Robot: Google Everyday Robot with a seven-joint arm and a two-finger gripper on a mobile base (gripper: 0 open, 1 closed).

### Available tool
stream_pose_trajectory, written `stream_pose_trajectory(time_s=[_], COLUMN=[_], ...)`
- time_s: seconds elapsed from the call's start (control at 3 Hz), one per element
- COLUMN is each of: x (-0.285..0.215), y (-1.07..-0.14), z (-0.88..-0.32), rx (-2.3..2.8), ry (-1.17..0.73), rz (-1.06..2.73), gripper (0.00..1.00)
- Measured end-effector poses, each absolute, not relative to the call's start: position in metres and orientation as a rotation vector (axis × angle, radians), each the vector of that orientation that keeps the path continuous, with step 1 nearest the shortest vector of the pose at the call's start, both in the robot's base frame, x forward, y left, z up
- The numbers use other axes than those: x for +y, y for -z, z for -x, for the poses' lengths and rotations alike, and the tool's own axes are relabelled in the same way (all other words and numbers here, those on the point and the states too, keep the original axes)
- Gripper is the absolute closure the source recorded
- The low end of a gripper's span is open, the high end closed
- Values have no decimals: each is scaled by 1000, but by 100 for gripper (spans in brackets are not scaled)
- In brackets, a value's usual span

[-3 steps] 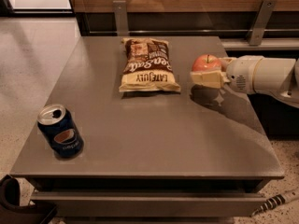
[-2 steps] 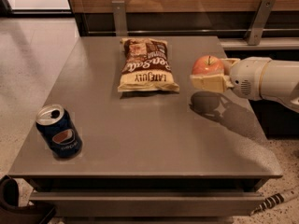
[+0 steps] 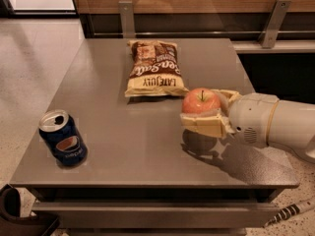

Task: Move apple near pepsi can

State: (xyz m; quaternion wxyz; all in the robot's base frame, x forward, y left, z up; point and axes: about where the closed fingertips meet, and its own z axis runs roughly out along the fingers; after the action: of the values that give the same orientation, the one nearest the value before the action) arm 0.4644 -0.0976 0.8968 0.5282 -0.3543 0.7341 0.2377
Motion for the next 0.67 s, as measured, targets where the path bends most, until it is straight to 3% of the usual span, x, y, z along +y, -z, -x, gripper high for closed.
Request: stream_pose_trajectory(time_s=[0.67], x=[-27], y=[-866], z=[-410], rx=[1709], ry=[-758], rz=[1016], gripper=[100])
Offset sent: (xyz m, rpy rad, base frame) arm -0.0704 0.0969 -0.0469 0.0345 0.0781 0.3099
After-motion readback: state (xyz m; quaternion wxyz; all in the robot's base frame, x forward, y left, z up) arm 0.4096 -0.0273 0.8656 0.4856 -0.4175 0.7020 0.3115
